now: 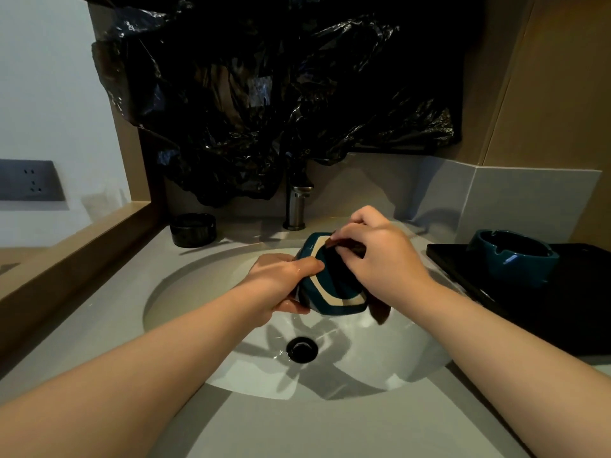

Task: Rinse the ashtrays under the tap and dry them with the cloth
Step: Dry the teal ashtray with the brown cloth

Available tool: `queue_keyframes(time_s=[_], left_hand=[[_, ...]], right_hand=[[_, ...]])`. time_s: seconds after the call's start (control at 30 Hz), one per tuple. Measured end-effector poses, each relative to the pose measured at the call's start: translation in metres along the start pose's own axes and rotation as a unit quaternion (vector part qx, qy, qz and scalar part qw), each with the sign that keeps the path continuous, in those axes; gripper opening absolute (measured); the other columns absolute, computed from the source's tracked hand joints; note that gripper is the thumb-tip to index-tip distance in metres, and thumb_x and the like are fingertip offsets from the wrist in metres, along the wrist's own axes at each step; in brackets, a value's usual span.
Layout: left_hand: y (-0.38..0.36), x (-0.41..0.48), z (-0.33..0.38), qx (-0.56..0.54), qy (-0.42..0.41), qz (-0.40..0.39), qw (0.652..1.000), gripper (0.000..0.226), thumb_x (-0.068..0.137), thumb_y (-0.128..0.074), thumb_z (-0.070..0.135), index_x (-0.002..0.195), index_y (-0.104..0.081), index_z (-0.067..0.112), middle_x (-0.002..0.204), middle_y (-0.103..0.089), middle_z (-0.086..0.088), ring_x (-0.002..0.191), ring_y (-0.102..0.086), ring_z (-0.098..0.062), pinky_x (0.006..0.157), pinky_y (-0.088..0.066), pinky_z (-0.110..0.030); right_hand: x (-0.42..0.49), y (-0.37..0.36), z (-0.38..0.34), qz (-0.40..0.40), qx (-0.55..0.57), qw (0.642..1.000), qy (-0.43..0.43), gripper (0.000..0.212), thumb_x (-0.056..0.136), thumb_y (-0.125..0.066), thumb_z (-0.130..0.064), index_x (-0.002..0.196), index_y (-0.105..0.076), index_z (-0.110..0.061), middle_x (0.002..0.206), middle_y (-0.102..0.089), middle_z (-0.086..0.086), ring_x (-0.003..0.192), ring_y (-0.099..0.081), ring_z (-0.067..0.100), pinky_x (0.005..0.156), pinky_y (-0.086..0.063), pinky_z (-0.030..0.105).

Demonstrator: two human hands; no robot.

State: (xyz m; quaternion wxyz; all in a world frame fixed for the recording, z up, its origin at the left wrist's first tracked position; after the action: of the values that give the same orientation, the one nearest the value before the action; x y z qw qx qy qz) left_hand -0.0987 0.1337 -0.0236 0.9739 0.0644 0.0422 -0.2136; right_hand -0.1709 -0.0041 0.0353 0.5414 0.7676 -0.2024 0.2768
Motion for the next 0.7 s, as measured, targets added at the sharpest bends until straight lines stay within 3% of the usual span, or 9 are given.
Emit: queue_keyframes(time_s=[0.1,0.17,0.33,0.47,0.6,0.7], left_hand=[[0.003,0.001,0.001,-0.047,-0.005,0.018,0.999,0.026,0.082,-0.072,0.026,0.102,-0.067,0.010,0.092,-0.074,-0.012,0.082,-0.072,-0.029,0.071,-0.061,-0.041],[0.004,0.001,0.001,-0.068,-0.005,0.025,0.997,0.024,0.084,-0.071,0.025,0.101,-0.066,0.010,0.092,-0.073,-0.012,0.085,-0.072,-0.031,0.076,-0.060,-0.046],[0.000,0.000,-0.001,0.001,-0.003,-0.010,1.000,0.024,0.084,-0.070,0.027,0.101,-0.067,0.010,0.090,-0.074,-0.012,0.080,-0.073,-0.028,0.068,-0.060,-0.038],[-0.009,-0.005,0.000,0.035,-0.002,-0.043,0.998,0.016,0.086,-0.068,0.025,0.096,-0.067,0.013,0.090,-0.075,-0.011,0.085,-0.072,-0.027,0.068,-0.060,-0.037],[-0.001,-0.004,0.003,-0.079,0.014,0.003,0.997,0.015,0.085,-0.069,0.024,0.092,-0.063,0.011,0.096,-0.070,-0.017,0.087,-0.069,-0.035,0.066,-0.059,-0.043],[0.005,-0.003,0.003,-0.134,0.014,0.039,0.990,0.012,0.087,-0.068,0.022,0.087,-0.059,0.013,0.089,-0.066,-0.013,0.080,-0.067,-0.031,0.071,-0.057,-0.046]], right_hand=[[0.002,0.004,0.012,0.028,0.100,0.992,-0.067,0.017,0.088,-0.061,-0.010,0.097,-0.071,-0.020,0.095,-0.047,-0.009,0.083,-0.050,0.005,0.076,-0.041,0.006],[0.002,0.008,0.024,0.015,0.155,0.981,-0.116,0.020,0.086,-0.062,-0.003,0.089,-0.070,-0.020,0.094,-0.050,-0.006,0.082,-0.053,0.004,0.071,-0.041,0.000],[0.003,0.010,0.039,-0.008,0.191,0.967,-0.166,0.019,0.082,-0.067,-0.001,0.082,-0.068,-0.020,0.089,-0.059,-0.003,0.087,-0.058,0.017,0.080,-0.047,0.020],[0.008,0.010,0.034,0.003,0.200,0.971,-0.133,0.019,0.085,-0.067,-0.009,0.084,-0.065,-0.028,0.098,-0.061,0.001,0.091,-0.057,0.014,0.080,-0.040,0.016],[0.006,0.014,0.035,-0.014,0.215,0.966,-0.142,0.022,0.086,-0.065,-0.007,0.086,-0.065,-0.029,0.100,-0.058,0.000,0.092,-0.057,0.014,0.075,-0.041,0.008],[0.002,0.011,0.025,-0.074,0.146,0.980,-0.113,0.024,0.087,-0.062,-0.007,0.086,-0.068,-0.029,0.100,-0.052,-0.003,0.090,-0.052,0.009,0.074,-0.037,0.005]])
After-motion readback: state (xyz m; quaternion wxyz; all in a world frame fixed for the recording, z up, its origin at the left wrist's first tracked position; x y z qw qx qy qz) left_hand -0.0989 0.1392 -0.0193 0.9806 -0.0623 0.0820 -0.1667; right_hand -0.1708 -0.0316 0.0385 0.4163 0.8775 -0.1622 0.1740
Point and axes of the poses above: each hand's wrist, its own x-axis towards the middle knuckle, its own y-axis out of the back of the hand, z = x × y, the point moved 4 cm from there along x, towards the middle knuckle
